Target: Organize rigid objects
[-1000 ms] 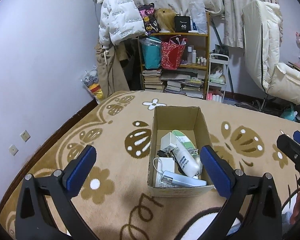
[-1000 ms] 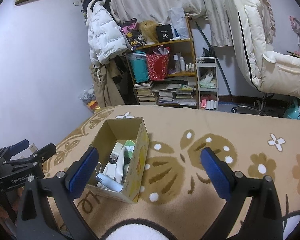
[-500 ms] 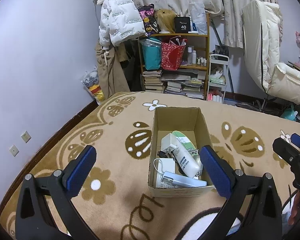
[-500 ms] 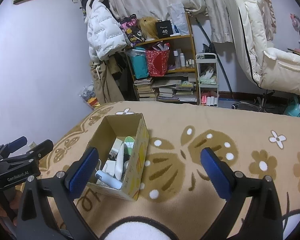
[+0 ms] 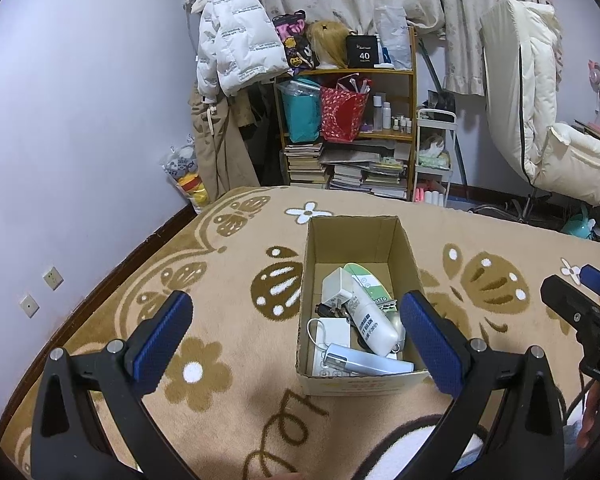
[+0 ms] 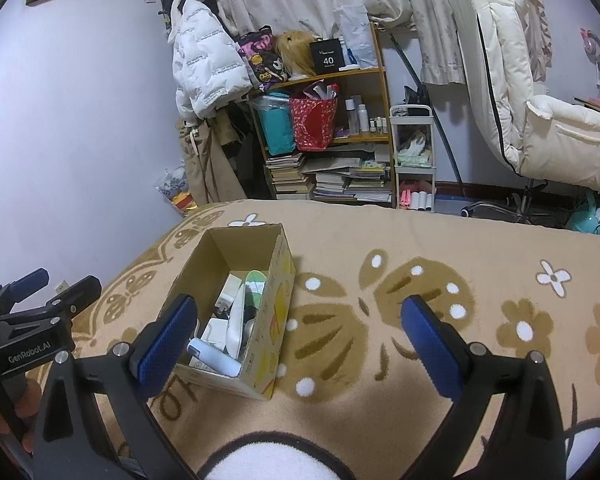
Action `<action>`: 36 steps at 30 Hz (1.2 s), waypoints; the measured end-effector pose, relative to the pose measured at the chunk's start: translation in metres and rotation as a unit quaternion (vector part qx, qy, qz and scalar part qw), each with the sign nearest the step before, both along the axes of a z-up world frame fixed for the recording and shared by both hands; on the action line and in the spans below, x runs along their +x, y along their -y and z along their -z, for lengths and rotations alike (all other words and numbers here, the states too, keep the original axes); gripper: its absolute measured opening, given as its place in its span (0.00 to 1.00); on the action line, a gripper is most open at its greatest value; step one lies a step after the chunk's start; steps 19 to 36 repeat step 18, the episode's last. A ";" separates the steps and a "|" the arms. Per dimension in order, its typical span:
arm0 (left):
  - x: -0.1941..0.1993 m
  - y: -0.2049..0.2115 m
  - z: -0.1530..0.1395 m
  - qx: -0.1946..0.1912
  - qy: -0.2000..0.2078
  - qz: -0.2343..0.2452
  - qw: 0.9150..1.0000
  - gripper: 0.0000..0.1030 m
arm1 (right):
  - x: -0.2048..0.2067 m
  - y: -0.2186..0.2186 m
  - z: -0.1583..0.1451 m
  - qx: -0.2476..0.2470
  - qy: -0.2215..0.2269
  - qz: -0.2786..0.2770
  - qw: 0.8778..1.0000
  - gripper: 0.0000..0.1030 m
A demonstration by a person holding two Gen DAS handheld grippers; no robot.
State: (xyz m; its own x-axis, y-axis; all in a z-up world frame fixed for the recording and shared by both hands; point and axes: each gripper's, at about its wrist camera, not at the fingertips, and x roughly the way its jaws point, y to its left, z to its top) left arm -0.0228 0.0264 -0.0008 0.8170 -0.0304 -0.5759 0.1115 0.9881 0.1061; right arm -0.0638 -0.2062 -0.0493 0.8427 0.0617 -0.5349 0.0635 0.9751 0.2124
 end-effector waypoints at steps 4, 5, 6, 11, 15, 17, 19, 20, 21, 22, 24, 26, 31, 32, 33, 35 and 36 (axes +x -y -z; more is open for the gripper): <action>0.000 0.000 0.000 -0.001 0.000 0.000 1.000 1.00 | 0.001 0.001 -0.001 0.000 -0.001 -0.001 1.000 1.00; 0.000 0.000 0.000 -0.001 0.000 0.000 1.000 1.00 | 0.001 0.001 -0.001 0.000 0.000 -0.001 1.000 1.00; 0.000 0.000 0.000 0.000 0.000 0.000 1.000 1.00 | 0.000 0.001 0.000 0.000 0.000 -0.001 1.000 1.00; -0.002 0.001 -0.001 0.003 0.005 0.001 1.000 1.00 | 0.001 0.001 0.000 0.000 -0.001 -0.001 1.000 1.00; -0.004 0.003 0.000 0.004 0.006 0.004 1.000 1.00 | 0.000 0.001 0.000 -0.002 -0.002 0.000 1.000 1.00; -0.004 0.002 0.000 0.003 0.003 0.004 1.000 1.00 | -0.001 0.003 0.000 -0.002 -0.001 0.001 1.000 1.00; -0.004 0.002 0.000 0.003 0.002 0.004 1.000 1.00 | 0.000 0.003 0.000 -0.001 -0.002 0.001 1.000 1.00; -0.004 0.002 0.000 0.003 0.002 0.004 1.000 1.00 | 0.000 0.003 0.000 -0.001 -0.002 0.001 1.000 1.00; -0.004 0.002 0.000 0.003 0.002 0.004 1.000 1.00 | 0.000 0.003 0.000 -0.001 -0.002 0.001 1.000 1.00; -0.004 0.002 0.000 0.003 0.002 0.004 1.000 1.00 | 0.000 0.003 0.000 -0.001 -0.002 0.001 1.000 1.00; -0.004 0.002 0.000 0.003 0.002 0.004 1.000 1.00 | 0.000 0.003 0.000 -0.001 -0.002 0.001 1.000 1.00; -0.004 0.002 0.000 0.003 0.002 0.004 1.000 1.00 | 0.000 0.003 0.000 -0.001 -0.002 0.001 1.000 1.00; -0.004 0.002 0.000 0.003 0.002 0.004 1.000 1.00 | 0.000 0.003 0.000 -0.001 -0.002 0.001 1.000 1.00; -0.004 0.002 0.000 0.003 0.002 0.004 1.000 1.00 | 0.000 0.003 0.000 -0.001 -0.002 0.001 1.000 1.00; -0.004 0.002 0.000 0.003 0.002 0.004 1.000 1.00 | 0.000 0.003 0.000 -0.001 -0.002 0.001 1.000 1.00; -0.004 0.002 0.000 0.003 0.002 0.004 1.000 1.00 | 0.000 0.003 0.000 -0.001 -0.002 0.001 1.000 1.00; -0.004 0.002 0.000 0.003 0.002 0.004 1.000 1.00 | 0.000 0.003 0.000 -0.001 -0.002 0.001 1.000 1.00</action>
